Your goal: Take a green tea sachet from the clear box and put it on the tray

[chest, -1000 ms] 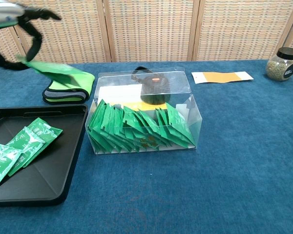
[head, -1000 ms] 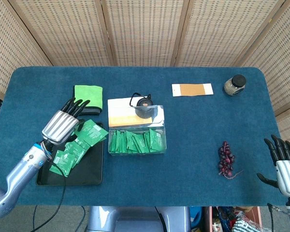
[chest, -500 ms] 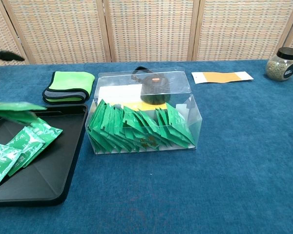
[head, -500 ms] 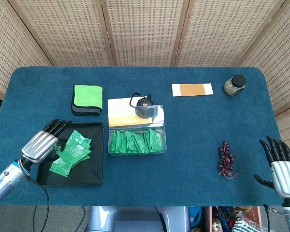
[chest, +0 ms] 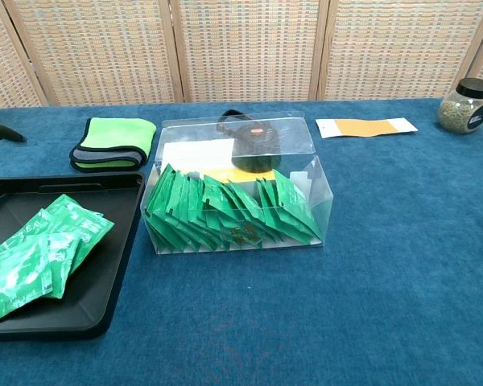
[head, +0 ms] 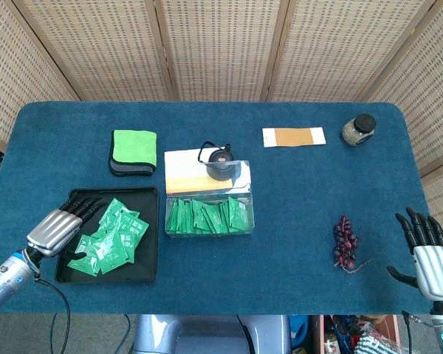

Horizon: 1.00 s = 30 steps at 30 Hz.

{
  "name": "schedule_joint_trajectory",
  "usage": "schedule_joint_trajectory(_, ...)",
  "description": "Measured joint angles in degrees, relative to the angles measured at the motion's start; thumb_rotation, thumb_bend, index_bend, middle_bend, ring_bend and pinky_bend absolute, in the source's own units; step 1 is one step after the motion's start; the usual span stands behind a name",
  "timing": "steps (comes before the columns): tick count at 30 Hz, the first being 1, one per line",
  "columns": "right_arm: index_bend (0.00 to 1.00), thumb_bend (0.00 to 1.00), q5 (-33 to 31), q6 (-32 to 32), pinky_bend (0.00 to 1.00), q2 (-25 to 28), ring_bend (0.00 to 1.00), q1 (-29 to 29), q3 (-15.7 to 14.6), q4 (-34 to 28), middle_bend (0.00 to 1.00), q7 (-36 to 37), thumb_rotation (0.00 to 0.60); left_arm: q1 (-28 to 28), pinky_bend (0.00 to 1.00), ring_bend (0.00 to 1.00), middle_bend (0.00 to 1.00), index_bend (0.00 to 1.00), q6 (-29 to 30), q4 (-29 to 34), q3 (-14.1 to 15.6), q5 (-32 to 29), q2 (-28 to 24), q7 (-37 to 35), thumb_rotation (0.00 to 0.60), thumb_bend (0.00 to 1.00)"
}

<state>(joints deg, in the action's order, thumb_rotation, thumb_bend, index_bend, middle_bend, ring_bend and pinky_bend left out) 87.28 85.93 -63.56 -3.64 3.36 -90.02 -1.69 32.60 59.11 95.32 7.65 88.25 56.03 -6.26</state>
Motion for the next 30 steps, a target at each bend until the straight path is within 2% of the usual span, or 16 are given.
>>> schedule_joint_trajectory(9, 0.0, 0.0, 0.2, 0.3, 0.0, 0.1, 0.0, 0.1, -0.1, -0.1, 0.0, 0.2, 0.6, -2.0, 0.0, 0.0, 0.0, 0.0, 4.9, -0.5, -2.1, -0.1, -0.5, -3.1, 0.6, 0.11)
schedule_joint_trajectory(15, 0.0, 0.0, 0.7, 0.4, 0.0, 0.2, 0.0, 0.1, -0.2, -0.2, 0.0, 0.1, 0.6, -6.3, 0.0, 0.0, 0.0, 0.0, 13.0, -0.7, -4.4, -3.1, 1.1, -3.4, 0.6, 0.11)
schedule_joint_trajectory(19, 0.0, 0.0, 1.0, 0.8, 0.0, 0.2, 0.0, 0.2, -0.3, -0.2, 0.0, 0.2, 0.6, -9.4, 0.0, 0.0, 0.0, 0.0, 18.3, -1.3, -5.5, -5.7, 3.4, 1.7, 0.6, 0.11)
schedule_joint_trajectory(26, 0.0, 0.0, 1.5, 1.6, 0.0, 0.3, 0.0, 0.5, -0.3, -0.2, 0.0, 0.4, 0.6, -16.1, 0.0, 0.0, 0.0, 0.0, 29.0, -0.4, -7.0, -10.9, 9.6, 19.3, 0.6, 0.11)
schedule_joint_trajectory(30, 0.0, 0.0, 2.2, 2.1, 0.0, 0.5, 0.0, 0.6, -0.5, -0.3, 0.0, 1.0, 0.6, -19.8, 0.0, 0.0, 0.0, 0.0, 31.4, 1.8, -6.9, -12.1, 11.8, 21.1, 0.6, 0.11)
